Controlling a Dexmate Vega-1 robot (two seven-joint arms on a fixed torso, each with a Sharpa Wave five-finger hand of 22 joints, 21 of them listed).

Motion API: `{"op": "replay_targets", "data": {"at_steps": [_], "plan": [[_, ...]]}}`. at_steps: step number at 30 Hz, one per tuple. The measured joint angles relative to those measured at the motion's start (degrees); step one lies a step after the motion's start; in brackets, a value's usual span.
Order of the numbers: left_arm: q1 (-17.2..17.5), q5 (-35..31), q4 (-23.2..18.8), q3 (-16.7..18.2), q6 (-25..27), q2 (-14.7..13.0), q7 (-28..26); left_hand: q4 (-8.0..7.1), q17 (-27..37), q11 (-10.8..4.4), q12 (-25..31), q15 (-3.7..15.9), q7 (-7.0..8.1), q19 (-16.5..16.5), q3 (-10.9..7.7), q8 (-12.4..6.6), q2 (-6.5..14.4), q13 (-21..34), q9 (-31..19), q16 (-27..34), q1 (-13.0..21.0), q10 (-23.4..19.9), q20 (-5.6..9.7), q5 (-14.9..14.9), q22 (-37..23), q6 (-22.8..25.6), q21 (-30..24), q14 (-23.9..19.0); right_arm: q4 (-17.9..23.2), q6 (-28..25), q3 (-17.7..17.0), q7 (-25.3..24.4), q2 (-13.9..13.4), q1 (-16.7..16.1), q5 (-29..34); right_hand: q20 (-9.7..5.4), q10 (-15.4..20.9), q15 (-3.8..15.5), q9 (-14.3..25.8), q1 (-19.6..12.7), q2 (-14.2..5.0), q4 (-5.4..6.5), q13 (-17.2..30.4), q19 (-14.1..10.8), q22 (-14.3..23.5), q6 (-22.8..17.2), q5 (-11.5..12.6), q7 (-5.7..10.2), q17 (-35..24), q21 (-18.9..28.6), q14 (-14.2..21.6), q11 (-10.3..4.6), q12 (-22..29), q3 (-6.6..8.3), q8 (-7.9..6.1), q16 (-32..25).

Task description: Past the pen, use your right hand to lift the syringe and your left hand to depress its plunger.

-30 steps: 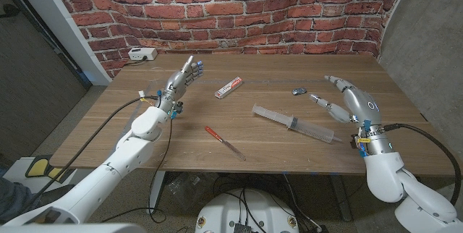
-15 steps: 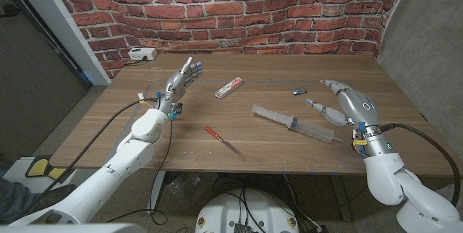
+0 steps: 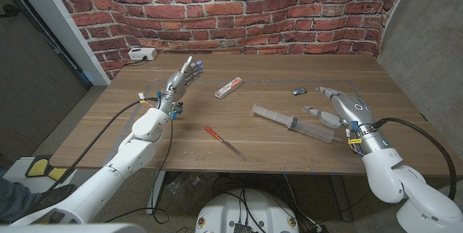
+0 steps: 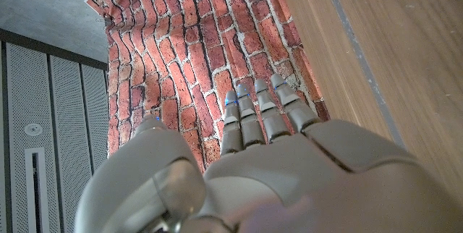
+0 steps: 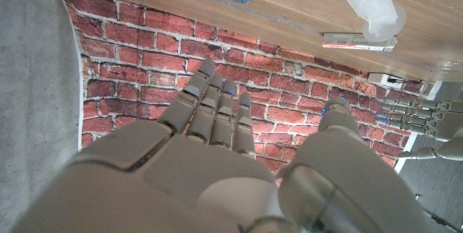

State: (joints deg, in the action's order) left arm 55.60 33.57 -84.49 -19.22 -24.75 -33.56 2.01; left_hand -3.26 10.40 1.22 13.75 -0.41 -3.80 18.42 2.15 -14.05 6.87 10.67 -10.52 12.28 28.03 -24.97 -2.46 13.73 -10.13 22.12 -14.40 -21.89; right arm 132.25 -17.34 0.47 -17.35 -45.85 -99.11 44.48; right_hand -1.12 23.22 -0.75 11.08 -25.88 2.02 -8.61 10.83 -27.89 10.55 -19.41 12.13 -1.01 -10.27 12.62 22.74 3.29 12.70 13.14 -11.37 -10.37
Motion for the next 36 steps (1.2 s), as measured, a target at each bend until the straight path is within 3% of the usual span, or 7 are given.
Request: {"op": "replay_targets", "data": {"at_steps": [9, 22, 25, 26, 31, 36], "plan": [[0.28, 0.23, -0.04, 0.01, -0.01, -0.17, 0.15, -0.14, 0.0, 0.32, -0.23, 0.0, 0.0, 0.0, -0.13, 0.35, -0.04, 0.0, 0.0, -0.22, 0.32, -0.31, 0.0, 0.0, 0.0, 0.0, 0.22, 0.0, 1.75, -3.77, 1.19, 5.47, -2.12, 0.99, -1.13, 0.0, -1.06, -0.2, 0.27, -0.75, 0.15, 0.0, 0.0, 0.0, 0.0, 2.04, 0.0, -1.62, 0.0, 0.0, -0.62, 0.6, -0.42, 0.48, 0.39, 0.0], [0.37, 0.3, -0.5, 0.11, 0.68, -0.79, 0.31, -0.14, 0.0, 0.32, -0.45, -0.32, -0.31, -0.01, -0.13, 0.49, 0.35, 0.0, 0.0, -0.43, 0.71, -0.31, 0.0, -0.48, -0.01, 0.3, 0.44, -0.31, 3.31, -8.45, 3.03, 11.43, -5.32, 2.84, -3.15, 1.32, -3.54, -1.33, 0.53, -1.05, -0.16, 0.0, 0.31, 2.57, 0.0, 3.09, 0.0, -2.66, -0.28, -1.19, -3.39, 0.8, -0.85, 0.48, 0.39, 0.43], [0.37, 0.3, -0.77, 0.1, 0.68, -0.95, 0.31, -0.14, 0.0, 0.32, -0.45, -0.32, -0.31, -0.01, -0.13, 0.79, 0.35, 0.0, 0.0, -0.43, 0.71, -0.31, 0.0, -0.48, -0.01, 0.3, 0.44, -0.31, 3.31, -9.74, 3.03, 12.71, -5.32, 2.84, -3.5, 1.33, -3.63, -1.62, 0.53, -1.35, 0.15, 0.0, 0.52, 2.57, 0.0, 3.49, 0.0, -2.88, -0.28, -1.19, -3.68, 0.88, -0.84, 0.47, 0.39, 0.43], [0.38, 0.18, -0.87, 0.09, 1.08, -1.01, 0.32, -0.14, 0.0, 0.32, -0.45, -0.32, -0.31, -0.01, -0.13, 0.79, 0.35, 0.0, 0.0, -0.43, 0.71, -0.31, 0.0, -0.48, -0.01, 0.3, 0.44, -0.31, 3.68, -9.85, 4.11, 12.84, -6.71, 3.96, -3.53, 1.32, -3.63, -1.62, 0.53, -1.36, 0.15, 0.0, 0.52, 2.57, -0.03, 3.49, 0.0, -2.88, -0.27, -1.19, -3.68, 0.88, -0.84, 0.47, 0.39, 0.43], [0.49, 0.11, -1.23, 0.09, 1.57, -1.3, 0.27, -0.14, 0.0, 0.32, -0.72, -0.32, -0.31, -0.01, -0.13, 0.79, 0.34, 0.0, 0.0, -0.64, 0.7, -0.31, 0.0, -0.48, -0.01, 0.3, 0.44, -0.31, 3.97, -11.85, 5.6, 15.16, -8.37, 5.7, -4.7, 0.9, -3.51, -1.4, 0.8, -1.72, 0.52, 0.0, 0.52, 0.67, -0.17, 3.37, 0.0, -3.85, -0.12, -0.69, -3.46, 1.41, -0.84, 0.47, 0.39, 0.19], [0.57, 0.14, -1.39, 0.07, 1.98, -1.6, 0.35, -0.14, 0.0, 0.32, -0.89, -0.32, -0.31, -0.01, -0.13, 0.79, 0.34, 0.01, 0.0, -0.64, 0.7, -0.31, 0.0, -0.48, -0.01, 0.3, 0.44, -0.31, 4.11, -13.72, 6.8, 16.63, -9.53, 6.97, -5.46, 0.81, -3.57, -1.7, 0.8, -2.03, 0.83, 0.0, 0.52, 0.58, -0.17, 3.24, 0.0, -4.34, -0.12, -0.69, -3.15, 1.55, -0.84, 0.47, 0.39, 0.19]]}}
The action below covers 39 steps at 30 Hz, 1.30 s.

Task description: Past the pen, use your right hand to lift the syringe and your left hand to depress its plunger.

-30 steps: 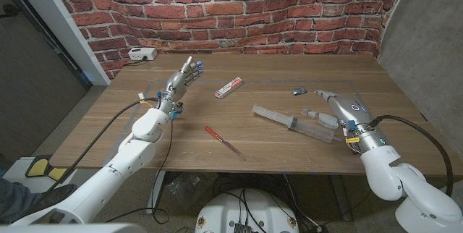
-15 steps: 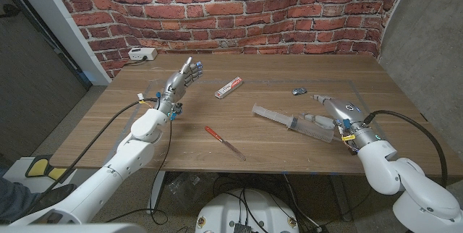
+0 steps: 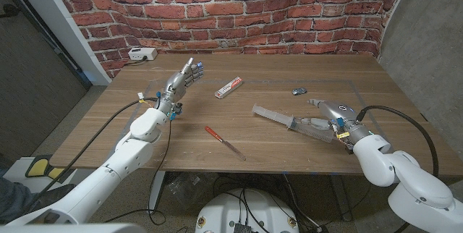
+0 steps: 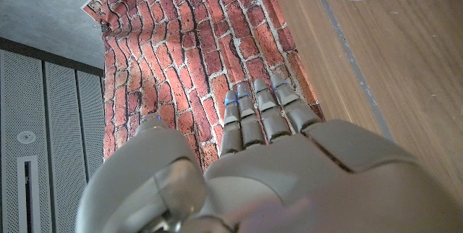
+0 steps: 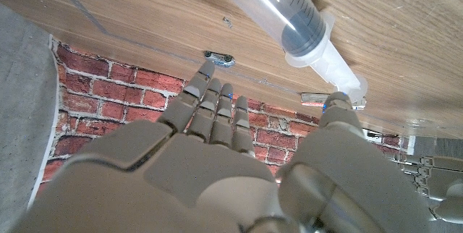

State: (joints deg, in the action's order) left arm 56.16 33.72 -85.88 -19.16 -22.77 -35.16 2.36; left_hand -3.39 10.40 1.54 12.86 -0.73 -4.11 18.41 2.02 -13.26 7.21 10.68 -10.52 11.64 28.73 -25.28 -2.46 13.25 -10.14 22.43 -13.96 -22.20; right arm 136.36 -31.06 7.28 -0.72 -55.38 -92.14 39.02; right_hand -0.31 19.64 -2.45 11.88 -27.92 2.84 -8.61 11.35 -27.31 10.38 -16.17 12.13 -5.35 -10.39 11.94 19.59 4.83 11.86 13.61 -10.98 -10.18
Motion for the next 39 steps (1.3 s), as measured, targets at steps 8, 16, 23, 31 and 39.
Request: {"op": "replay_targets", "data": {"at_steps": [8, 16, 23, 31, 39], "plan": [[0.22, 0.32, -0.08, -0.02, 0.22, -0.09, 0.21, 0.0, 0.0, 0.0, 0.0, 0.0, 0.0, 0.0, 0.0, 0.34, 0.0, 0.0, 0.0, -0.24, 0.0, 0.0, 0.0, -0.45, 0.0, 0.0, 0.44, 0.0, 0.53, -3.73, 3.42, 2.42, -3.06, 3.21, -1.25, 0.0, 0.05, 0.0, 0.0, -0.23, -0.23, -0.24, 0.0, 0.0, 0.0, 0.31, 0.0, -0.3, 0.0, 0.0, 0.0, 0.48, 0.11, 0.24, -0.08, -0.21], [0.35, 0.81, -0.11, 0.03, 0.25, -0.13, 0.45, 0.0, 0.0, 0.0, 0.0, -0.21, 0.0, -0.22, 0.0, 0.34, -0.01, 0.14, 0.0, -0.24, -0.02, 0.0, -0.22, -0.45, -0.08, 0.0, 0.44, 0.22, 0.96, -7.12, 6.56, 4.11, -5.92, 6.18, -2.64, -0.5, 0.78, 0.24, -0.01, -0.84, -0.07, -0.24, -0.01, -0.92, 0.01, -0.45, 0.0, -0.6, -0.01, 0.33, 0.79, 0.53, 0.68, 0.24, -0.68, -0.44], [0.38, 1.33, -0.04, 0.04, 0.31, 0.02, 0.86, -0.33, 0.0, 0.21, -0.4, -0.21, 0.0, -0.22, 0.34, 0.53, 0.05, 0.13, 0.0, -0.24, -1.17, -0.21, -0.21, -0.45, -0.14, 0.0, 0.44, 0.21, 1.14, -9.9, 9.18, 5.58, -8.32, 8.87, -4.45, -0.74, 1.24, 0.2, -0.01, -1.28, -0.23, -0.41, -0.01, -1.95, 0.01, -1.25, 0.0, -0.79, -0.01, 0.43, 1.44, 0.73, 0.68, 0.4, -0.89, -0.65], [0.5, 1.5, -0.02, 0.04, 0.56, 0.04, 0.9, -0.64, 0.0, 0.21, -0.43, -0.24, 0.21, -0.22, 0.65, 0.55, -0.25, 0.13, 0.0, -0.24, -1.48, -0.21, -0.21, -0.45, -0.14, 0.2, 0.88, 0.18, 1.52, -12.87, 13.13, 7.44, -10.64, 12.59, -5.37, -1.57, 2.12, 0.43, -0.02, -2.58, -0.2, -0.38, -0.02, -3.84, 0.01, -1.78, 0.0, -0.9, -0.01, 0.88, 2.7, 0.45, 1.12, 0.92, -1.12, -0.65], [0.61, 1.53, -0.06, 0.05, 0.7, 0.05, 0.87, -0.8, 0.15, 0.21, -0.43, -0.52, 0.21, -0.22, 0.81, 0.55, -0.79, 0.12, 0.0, -0.23, -2.01, -0.21, -0.21, -0.85, -0.14, 0.2, 0.88, -0.1, 1.32, -14.97, 17.44, 8.44, -12.37, 16.59, -6.55, -2.55, 3.35, 1.25, -0.02, -3.79, -0.17, -0.56, -0.02, -5.42, -0.26, -2.0, 0.0, -1.09, -0.01, 1.21, 3.92, 0.46, 1.57, 1.19, -1.12, -1.09]]}}
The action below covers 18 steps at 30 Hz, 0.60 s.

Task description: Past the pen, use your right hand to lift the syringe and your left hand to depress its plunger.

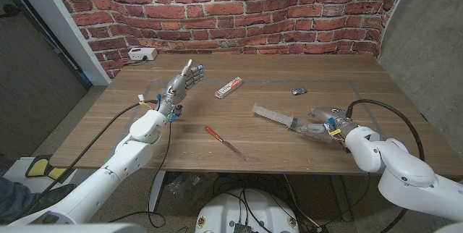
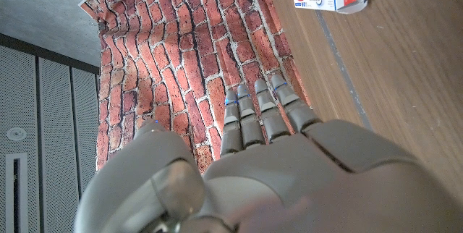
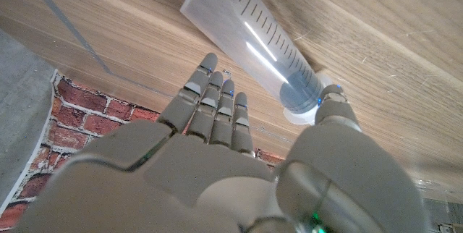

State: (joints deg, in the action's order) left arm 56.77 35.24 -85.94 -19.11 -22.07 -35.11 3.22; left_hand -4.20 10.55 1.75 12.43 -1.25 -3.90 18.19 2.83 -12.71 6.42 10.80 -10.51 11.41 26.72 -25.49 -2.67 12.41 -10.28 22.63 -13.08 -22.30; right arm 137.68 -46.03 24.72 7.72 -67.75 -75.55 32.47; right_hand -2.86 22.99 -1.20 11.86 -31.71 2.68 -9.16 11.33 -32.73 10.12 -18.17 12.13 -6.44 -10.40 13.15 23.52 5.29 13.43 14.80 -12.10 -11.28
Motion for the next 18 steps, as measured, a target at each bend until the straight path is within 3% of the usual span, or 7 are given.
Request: {"op": "replay_targets", "data": {"at_steps": [8, 18], "plan": [[0.12, -0.1, -0.52, 0.0, 0.51, -0.15, -0.5, -0.24, 0.0, 0.0, 0.0, 0.0, 0.0, 0.01, 0.24, 0.22, 0.02, 0.0, 0.0, 0.0, 0.0, 0.0, -0.63, 0.0, 0.01, 0.0, 0.0, 0.0, -0.68, -1.13, 3.53, 0.8, -0.72, 3.11, -0.19, -0.52, 1.47, 0.81, 0.0, -1.3, -0.21, -0.24, 0.0, -2.15, 0.0, -1.72, 0.0, 0.52, 0.0, 0.54, 2.03, -0.19, 0.44, 0.24, -0.43, 0.0], [0.27, -0.33, -1.11, 0.0, 1.16, -0.61, -0.93, -0.47, 0.0, 0.0, 0.0, 0.0, 0.0, 0.0, 0.47, 0.22, 0.6, -0.01, 0.0, 0.0, -0.88, 0.0, -0.63, 0.0, 0.01, 0.0, 0.0, 0.0, -1.23, -3.11, 6.59, 1.79, -0.92, 5.7, 0.43, -0.73, 3.71, 1.89, -0.15, -3.85, -1.29, -0.32, 0.0, -4.42, 0.0, -3.44, 0.0, 1.61, -0.01, 0.84, 4.56, -1.23, 1.2, 1.69, -0.88, -0.44]]}}
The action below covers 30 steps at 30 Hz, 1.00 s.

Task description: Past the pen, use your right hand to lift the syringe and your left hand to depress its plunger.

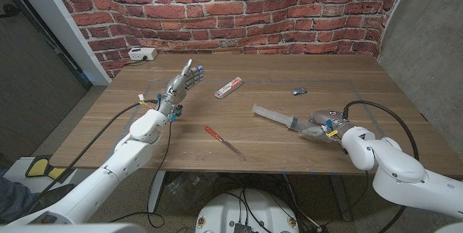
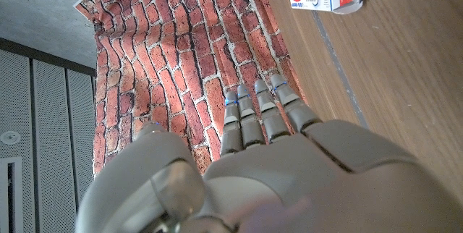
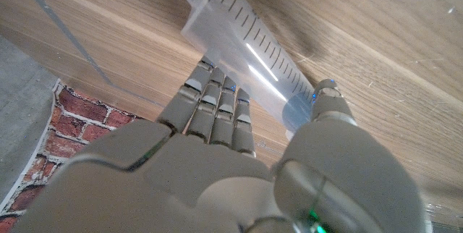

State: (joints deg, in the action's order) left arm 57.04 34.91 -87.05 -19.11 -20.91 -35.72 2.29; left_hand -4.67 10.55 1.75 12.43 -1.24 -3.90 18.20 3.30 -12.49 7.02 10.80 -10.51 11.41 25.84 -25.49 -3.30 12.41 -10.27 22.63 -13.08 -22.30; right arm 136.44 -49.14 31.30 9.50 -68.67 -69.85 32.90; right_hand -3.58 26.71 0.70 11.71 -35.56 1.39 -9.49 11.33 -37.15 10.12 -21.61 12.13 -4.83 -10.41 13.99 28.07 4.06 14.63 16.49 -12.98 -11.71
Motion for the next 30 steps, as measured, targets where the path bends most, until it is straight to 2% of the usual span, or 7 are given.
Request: {"op": "replay_targets", "data": {"at_steps": [3, 11, 15, 17, 21, 30], "plan": [[0.03, -0.07, -0.1, 0.01, 0.33, -0.08, -0.25, -0.17, 0.0, 0.0, 0.0, -0.23, 0.01, 0.0, 0.17, 0.0, 0.0, 0.0, 0.0, 0.0, 0.0, 0.0, 0.0, 0.0, 0.0, 0.02, 0.0, 0.23, -0.25, -0.55, 1.96, 0.23, -0.02, 1.58, 0.43, 0.11, 0.43, 0.32, 0.0, -1.15, -0.25, -0.07, 0.0, -0.5, 0.0, -0.62, 0.0, 0.01, 0.0, 0.0, 0.32, -0.21, 0.18, 0.44, 0.0, 0.0], [-0.08, -0.07, -0.13, 0.02, 0.69, -0.15, -0.25, -0.24, -0.01, 0.0, 0.0, -0.31, 0.0, 0.0, 0.24, 0.0, -0.54, 0.0, 0.0, 0.0, -0.53, 0.0, 0.0, 0.0, 0.0, 0.42, 0.0, 0.32, -0.56, -1.17, 3.83, 0.96, -0.02, 3.1, 1.73, -0.1, 1.14, 0.71, 0.0, -2.73, -0.74, -0.52, 0.0, -1.52, 0.01, -1.33, -0.27, 0.72, 0.0, 0.21, 1.33, -0.75, 0.22, 1.2, 0.0, 0.0], [-0.26, -0.07, -0.09, -0.03, 0.8, -0.16, -0.13, -0.37, -0.01, 0.2, -0.46, -0.31, 0.0, 0.0, 0.37, 0.0, -0.54, 0.0, 0.0, 0.0, -0.53, -0.2, 0.01, 0.0, 0.0, 0.42, 0.0, 0.32, -0.67, -1.56, 4.53, 1.3, 0.02, 3.6, 3.0, -0.11, 1.51, 1.05, 0.0, -3.29, -0.89, -0.31, -0.19, -1.52, 0.01, -1.64, -0.27, 1.03, 0.0, 0.21, 1.67, -0.52, 0.41, 1.63, 0.0, 0.0], [-0.38, -0.04, 0.01, -0.1, 0.99, -0.16, 0.07, -0.48, -0.01, 0.2, -0.46, -0.31, 0.0, 0.0, 0.48, 0.0, -0.54, 0.0, 0.0, 0.0, -0.53, -0.2, 0.01, 0.0, 0.01, 0.42, 0.0, 0.32, -0.83, -1.76, 5.93, 1.57, 0.31, 4.39, 3.89, -0.09, 1.92, 1.23, 0.0, -3.82, -0.95, -0.31, -0.19, -1.78, 0.12, -2.16, -0.47, 0.94, 0.0, 0.21, 1.85, -0.92, 0.42, 1.63, 0.0, 0.0], [-0.6, -0.02, 0.16, -0.2, 1.1, -0.18, 0.19, -0.48, -0.01, 0.2, -0.46, -0.31, 0.0, 0.0, 0.48, 0.22, -0.53, -0.01, 0.0, 0.01, -0.53, -0.2, 0.01, 0.0, 0.01, 0.42, 0.0, 0.32, -0.9, -2.11, 6.73, 2.08, 0.51, 4.78, 5.62, -0.3, 3.27, 1.74, 0.01, -4.56, -1.31, -0.23, -0.19, -2.57, 0.16, -3.02, -0.68, 1.74, 0.0, 0.39, 3.09, -1.45, 0.81, 2.18, -0.4, 0.0], [-1.02, 0.05, 0.56, -0.36, 1.21, -0.16, 0.52, -0.48, -0.02, 0.2, -0.45, -0.31, 0.0, 0.0, 0.48, 0.22, -0.53, -0.01, 0.0, -0.22, -0.53, -0.2, 0.01, 0.0, 0.01, 0.41, 0.45, 0.32, -1.51, -2.72, 8.88, 4.53, 1.59, 6.16, 10.24, -0.93, 8.53, 2.69, -0.26, -7.82, -2.19, 0.09, -0.18, -6.44, 0.18, -8.78, -1.12, 4.24, 0.0, 1.14, 8.03, -2.96, 1.91, 3.77, -1.86, -0.45]]}}
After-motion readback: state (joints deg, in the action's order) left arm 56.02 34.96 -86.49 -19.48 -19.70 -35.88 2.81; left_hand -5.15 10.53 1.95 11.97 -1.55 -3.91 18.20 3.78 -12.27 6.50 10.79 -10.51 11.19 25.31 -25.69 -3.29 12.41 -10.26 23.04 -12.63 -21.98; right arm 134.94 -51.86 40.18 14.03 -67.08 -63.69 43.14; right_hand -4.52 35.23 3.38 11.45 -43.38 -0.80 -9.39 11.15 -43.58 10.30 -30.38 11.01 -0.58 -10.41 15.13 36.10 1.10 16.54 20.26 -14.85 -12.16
